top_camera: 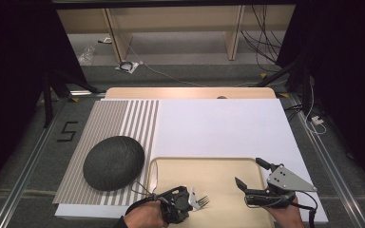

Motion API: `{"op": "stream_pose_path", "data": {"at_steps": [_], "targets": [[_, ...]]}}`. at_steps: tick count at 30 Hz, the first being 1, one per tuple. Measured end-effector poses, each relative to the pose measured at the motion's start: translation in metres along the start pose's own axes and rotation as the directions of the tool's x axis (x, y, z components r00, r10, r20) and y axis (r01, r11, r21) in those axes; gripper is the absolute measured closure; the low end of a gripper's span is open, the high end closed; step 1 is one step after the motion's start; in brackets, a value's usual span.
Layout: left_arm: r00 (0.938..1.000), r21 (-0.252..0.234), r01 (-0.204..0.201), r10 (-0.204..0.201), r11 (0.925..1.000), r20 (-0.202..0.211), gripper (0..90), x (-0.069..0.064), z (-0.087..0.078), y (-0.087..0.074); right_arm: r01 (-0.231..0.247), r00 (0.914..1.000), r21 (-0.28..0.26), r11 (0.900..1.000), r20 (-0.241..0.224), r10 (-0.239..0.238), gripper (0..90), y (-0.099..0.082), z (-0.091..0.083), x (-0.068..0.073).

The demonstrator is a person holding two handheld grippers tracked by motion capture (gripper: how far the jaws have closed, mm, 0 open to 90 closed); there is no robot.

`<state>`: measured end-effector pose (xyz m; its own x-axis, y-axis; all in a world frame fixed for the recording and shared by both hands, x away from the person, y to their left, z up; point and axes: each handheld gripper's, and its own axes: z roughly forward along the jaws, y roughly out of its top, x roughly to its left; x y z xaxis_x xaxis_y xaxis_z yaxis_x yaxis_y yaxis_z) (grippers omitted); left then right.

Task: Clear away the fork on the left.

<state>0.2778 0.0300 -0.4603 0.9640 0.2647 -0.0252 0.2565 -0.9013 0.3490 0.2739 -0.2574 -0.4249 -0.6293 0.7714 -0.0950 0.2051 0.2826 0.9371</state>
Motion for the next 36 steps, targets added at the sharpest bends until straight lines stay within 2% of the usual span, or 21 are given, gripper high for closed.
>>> {"op": "stream_pose_path", "data": {"at_steps": [7, 16, 36], "targets": [[0.9987, -0.024, 0.040, -0.041, 0.9989, -0.030, 89.1, 0.008, -0.001, -0.004, -0.001, 1.0000, -0.001, 1.0000, -0.001, 0.001, 11.3, 0.000, 0.000, 0.000], [0.9961, -0.042, 0.070, -0.072, 0.9966, -0.050, 89.1, 0.018, -0.002, -0.010, -0.001, 1.0000, -0.001, 1.0000, -0.001, 0.001, 11.3, 0.000, 0.000, 0.001], [0.9901, -0.064, 0.111, -0.116, 0.9917, -0.078, 89.1, 0.034, -0.006, -0.022, -0.001, 1.0000, -0.001, 1.0000, -0.001, 0.001, 11.3, 0.000, 0.000, 0.001]]}}
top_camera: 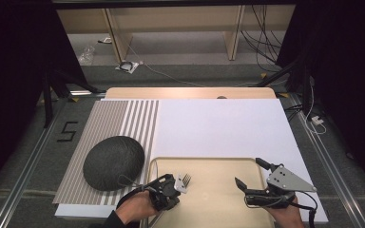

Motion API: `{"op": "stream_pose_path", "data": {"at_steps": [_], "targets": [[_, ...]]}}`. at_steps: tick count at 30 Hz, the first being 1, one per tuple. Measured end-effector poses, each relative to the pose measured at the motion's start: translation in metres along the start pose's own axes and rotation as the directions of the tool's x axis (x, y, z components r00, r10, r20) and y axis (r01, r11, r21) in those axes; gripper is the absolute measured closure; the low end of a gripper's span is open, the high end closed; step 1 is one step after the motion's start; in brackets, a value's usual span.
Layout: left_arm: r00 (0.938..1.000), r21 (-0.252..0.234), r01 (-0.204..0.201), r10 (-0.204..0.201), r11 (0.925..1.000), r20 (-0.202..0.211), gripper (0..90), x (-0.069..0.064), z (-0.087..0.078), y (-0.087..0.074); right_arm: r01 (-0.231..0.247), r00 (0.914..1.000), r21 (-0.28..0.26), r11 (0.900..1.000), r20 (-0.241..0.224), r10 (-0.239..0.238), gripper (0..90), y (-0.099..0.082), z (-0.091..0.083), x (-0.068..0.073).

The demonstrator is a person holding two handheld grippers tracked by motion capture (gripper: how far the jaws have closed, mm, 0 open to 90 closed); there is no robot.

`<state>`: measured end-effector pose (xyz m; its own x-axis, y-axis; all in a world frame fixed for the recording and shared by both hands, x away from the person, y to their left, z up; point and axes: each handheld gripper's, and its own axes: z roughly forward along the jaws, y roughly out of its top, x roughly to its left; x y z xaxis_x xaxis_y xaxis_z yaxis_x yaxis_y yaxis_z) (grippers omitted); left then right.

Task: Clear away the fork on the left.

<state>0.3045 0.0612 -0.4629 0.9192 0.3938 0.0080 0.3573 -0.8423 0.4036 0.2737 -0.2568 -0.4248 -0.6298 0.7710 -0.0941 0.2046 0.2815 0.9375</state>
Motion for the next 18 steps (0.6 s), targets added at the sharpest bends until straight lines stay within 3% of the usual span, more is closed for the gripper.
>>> {"op": "stream_pose_path", "data": {"at_steps": [18], "targets": [[0.9983, -0.008, 0.050, -0.050, 0.9987, -0.032, 89.1, 0.017, -0.005, -0.013, -0.001, 1.0000, 0.000, 1.0000, 0.000, 0.001, 11.3, 0.000, 0.000, 0.000]]}}
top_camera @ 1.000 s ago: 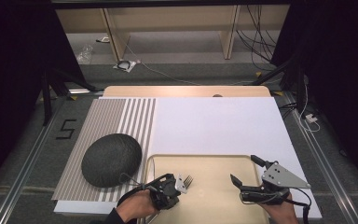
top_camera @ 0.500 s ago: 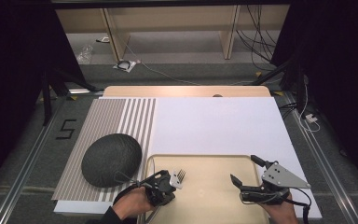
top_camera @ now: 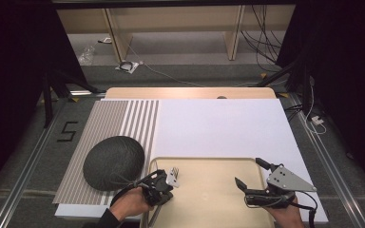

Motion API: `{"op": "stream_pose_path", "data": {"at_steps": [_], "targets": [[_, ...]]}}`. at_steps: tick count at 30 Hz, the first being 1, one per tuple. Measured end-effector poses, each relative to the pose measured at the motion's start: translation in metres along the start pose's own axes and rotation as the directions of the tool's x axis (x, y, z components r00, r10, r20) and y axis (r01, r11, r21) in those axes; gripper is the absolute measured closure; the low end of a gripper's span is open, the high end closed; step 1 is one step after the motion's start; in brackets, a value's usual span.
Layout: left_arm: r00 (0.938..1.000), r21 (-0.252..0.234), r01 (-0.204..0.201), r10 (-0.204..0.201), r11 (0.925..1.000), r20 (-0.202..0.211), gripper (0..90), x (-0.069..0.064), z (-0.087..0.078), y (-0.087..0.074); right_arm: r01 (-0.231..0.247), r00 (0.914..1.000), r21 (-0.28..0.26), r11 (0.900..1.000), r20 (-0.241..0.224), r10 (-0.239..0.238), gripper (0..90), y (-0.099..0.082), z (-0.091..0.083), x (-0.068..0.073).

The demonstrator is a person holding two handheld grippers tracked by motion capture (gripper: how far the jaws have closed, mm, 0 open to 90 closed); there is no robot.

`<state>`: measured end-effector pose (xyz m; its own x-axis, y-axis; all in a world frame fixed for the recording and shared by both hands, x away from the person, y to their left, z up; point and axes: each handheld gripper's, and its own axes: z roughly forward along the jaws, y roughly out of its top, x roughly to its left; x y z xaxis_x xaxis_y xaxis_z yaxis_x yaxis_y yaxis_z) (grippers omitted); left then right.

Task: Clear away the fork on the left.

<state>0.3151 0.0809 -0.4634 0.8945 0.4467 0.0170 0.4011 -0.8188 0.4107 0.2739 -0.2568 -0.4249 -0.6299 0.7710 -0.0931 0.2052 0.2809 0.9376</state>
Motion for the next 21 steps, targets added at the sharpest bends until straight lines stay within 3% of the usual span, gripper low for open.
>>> {"op": "stream_pose_path", "data": {"at_steps": [21], "targets": [[0.9989, 0.001, 0.044, -0.044, 0.9990, -0.015, 89.1, 0.014, -0.004, -0.011, 0.004, 1.0000, 0.004, 1.0000, 0.000, -0.004, 11.3, 0.000, 0.000, 0.001]]}}
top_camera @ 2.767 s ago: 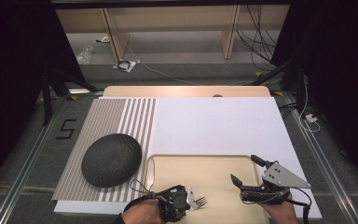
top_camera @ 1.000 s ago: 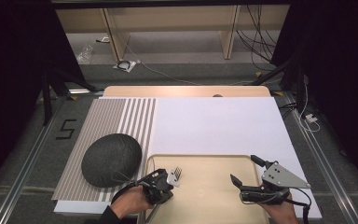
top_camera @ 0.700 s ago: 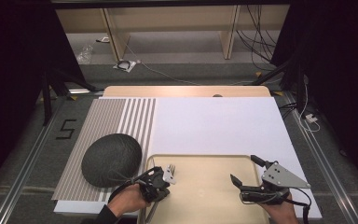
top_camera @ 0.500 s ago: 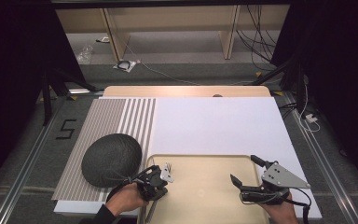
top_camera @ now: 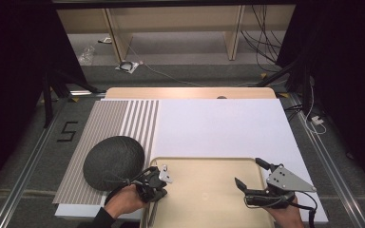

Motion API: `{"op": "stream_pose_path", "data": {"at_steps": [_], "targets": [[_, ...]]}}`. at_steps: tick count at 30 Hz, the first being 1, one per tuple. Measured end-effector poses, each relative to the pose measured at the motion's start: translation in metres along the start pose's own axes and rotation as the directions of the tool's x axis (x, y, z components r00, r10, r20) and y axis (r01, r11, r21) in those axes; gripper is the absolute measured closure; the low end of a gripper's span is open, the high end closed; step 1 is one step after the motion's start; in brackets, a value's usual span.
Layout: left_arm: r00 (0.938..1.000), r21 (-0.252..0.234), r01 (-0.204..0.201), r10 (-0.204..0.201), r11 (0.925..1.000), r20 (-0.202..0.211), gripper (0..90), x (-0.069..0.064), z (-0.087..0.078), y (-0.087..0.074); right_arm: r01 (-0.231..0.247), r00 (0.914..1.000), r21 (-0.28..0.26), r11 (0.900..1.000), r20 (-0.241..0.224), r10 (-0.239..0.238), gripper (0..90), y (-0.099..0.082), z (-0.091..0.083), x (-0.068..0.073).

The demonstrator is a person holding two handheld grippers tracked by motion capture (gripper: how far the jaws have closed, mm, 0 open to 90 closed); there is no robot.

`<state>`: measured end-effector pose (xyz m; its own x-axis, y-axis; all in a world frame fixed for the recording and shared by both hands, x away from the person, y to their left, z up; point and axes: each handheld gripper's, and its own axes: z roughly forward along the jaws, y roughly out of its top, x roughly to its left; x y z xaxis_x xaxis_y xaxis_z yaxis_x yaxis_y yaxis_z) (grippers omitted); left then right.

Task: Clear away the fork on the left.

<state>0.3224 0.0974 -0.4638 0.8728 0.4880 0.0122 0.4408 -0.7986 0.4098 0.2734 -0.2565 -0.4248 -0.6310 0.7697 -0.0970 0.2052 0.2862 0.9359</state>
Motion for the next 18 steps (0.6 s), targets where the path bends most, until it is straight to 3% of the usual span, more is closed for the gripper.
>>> {"op": "stream_pose_path", "data": {"at_steps": [13, 16, 18], "targets": [[1.0000, 0.008, 0.005, -0.005, 1.0000, 0.002, 87.6, 0.002, -0.002, -0.002, 0.000, 1.0000, 0.000, 1.0000, 0.000, 0.000, 11.4, 0.000, 0.000, 0.000], [1.0000, -0.012, 0.002, -0.002, 0.9999, 0.003, 84.8, 0.000, -0.006, -0.001, 0.001, 1.0000, 0.000, 1.0000, 0.000, -0.001, 11.4, 0.000, 0.000, 0.000], [1.0000, -0.040, 0.004, -0.004, 0.9992, 0.004, 78.3, -0.002, -0.011, 0.001, 0.000, 1.0000, -0.001, 1.0000, 0.000, 0.000, 11.4, 0.000, 0.000, 0.000]]}}
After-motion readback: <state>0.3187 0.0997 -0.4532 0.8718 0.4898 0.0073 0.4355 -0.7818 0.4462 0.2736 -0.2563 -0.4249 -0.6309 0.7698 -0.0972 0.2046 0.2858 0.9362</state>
